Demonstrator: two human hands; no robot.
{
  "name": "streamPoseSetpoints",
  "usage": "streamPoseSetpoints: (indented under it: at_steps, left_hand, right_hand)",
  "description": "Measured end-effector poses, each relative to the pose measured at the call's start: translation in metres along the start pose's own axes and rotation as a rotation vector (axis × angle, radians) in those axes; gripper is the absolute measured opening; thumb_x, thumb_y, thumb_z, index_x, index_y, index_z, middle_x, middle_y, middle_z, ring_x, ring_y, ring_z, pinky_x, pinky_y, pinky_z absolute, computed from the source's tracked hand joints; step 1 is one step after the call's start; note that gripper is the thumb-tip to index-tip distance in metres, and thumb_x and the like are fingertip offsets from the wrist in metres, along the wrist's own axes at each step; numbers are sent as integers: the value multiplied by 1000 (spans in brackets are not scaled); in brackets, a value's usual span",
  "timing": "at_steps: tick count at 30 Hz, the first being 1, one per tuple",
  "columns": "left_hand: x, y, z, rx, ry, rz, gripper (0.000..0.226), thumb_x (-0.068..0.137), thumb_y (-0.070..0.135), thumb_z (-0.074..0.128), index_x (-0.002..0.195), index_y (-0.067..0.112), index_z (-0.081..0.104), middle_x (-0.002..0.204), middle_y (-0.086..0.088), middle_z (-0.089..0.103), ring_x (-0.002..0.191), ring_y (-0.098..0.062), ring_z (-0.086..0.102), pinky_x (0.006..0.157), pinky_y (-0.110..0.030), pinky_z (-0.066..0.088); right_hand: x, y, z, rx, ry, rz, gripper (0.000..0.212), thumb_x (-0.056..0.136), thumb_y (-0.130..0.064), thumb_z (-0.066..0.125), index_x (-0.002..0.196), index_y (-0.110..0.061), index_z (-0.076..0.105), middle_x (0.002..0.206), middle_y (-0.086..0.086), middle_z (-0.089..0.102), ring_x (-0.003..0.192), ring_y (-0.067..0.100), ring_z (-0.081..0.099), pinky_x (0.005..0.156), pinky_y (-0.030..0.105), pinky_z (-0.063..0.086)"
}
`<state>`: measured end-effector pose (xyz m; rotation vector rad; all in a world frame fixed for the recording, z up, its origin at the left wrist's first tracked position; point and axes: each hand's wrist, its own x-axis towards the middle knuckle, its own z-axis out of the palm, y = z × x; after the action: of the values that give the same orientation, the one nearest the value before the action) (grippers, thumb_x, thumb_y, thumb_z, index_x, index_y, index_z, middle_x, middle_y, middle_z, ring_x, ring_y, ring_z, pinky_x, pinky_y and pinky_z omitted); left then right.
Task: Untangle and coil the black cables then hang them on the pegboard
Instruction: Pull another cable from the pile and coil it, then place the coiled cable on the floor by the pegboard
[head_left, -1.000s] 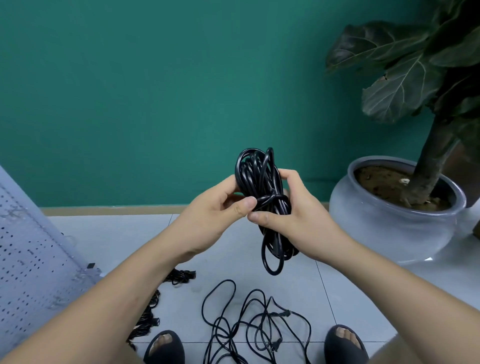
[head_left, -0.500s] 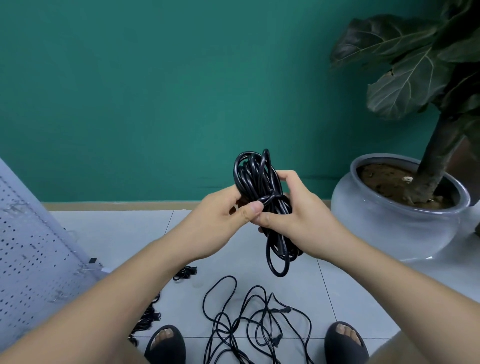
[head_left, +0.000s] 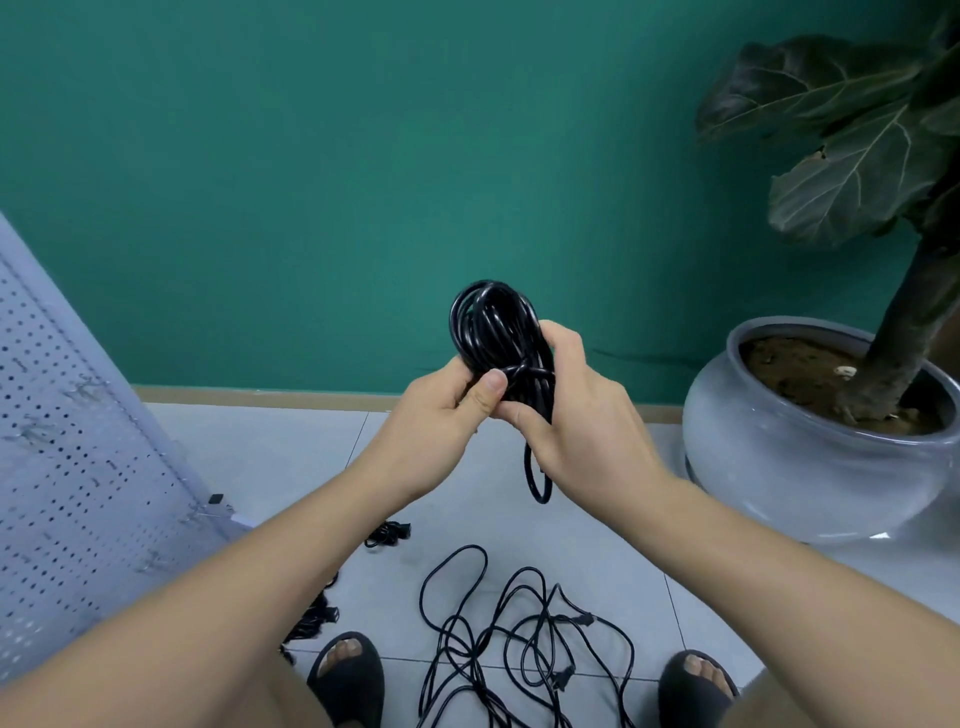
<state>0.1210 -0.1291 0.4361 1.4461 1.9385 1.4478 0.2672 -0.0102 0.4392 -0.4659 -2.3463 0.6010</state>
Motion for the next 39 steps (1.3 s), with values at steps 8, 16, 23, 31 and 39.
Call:
streamPoseSetpoints:
  at_steps: [8, 16, 23, 31, 39]
  left_hand:
    - [-29, -62, -82, 109, -30, -242, 36, 109, 56, 48, 103, 29, 71, 96, 2, 79, 97, -15, 73, 88, -40, 59]
    - [-90, -190, -124, 12, 221, -521, 32, 113, 44, 49, 99, 25, 69, 91, 5, 80, 86, -4, 75, 79, -29, 56]
    - [-123, -329, -78, -223, 306, -757, 36, 112, 48, 51, 99, 20, 70, 96, 5, 81, 91, -7, 74, 87, -36, 54]
    - [-140, -477, -26, -451, 391, -1023, 40, 108, 50, 57, 112, 12, 68, 101, -8, 81, 91, -16, 75, 79, -31, 49]
    - [-129, -560, 6, -701, 504, -1129, 23, 108, 37, 62, 113, 16, 56, 104, -17, 78, 94, -28, 76, 82, -36, 56]
  right_hand:
    - [24, -27, 102, 71, -219, -2, 71, 98, -45, 72, 148, -22, 28, 108, 4, 75, 95, 40, 69, 79, 49, 56]
    - [46, -41, 258, -194, -485, -234, 79, 105, -53, 60, 159, -9, 24, 122, 18, 68, 97, 43, 71, 71, 46, 52]
    - [15, 30, 393, -437, -696, -349, 88, 110, -48, 55, 168, -2, 7, 130, 19, 62, 101, 38, 70, 72, 42, 47]
    - [-15, 109, 518, -377, -928, -213, 82, 106, -51, 59, 164, -11, 17, 126, 14, 64, 95, 35, 69, 69, 41, 52]
    - [-27, 168, 587, -310, -915, -246, 83, 106, -43, 64, 170, -12, 21, 128, 14, 63, 109, 34, 65, 79, 39, 47]
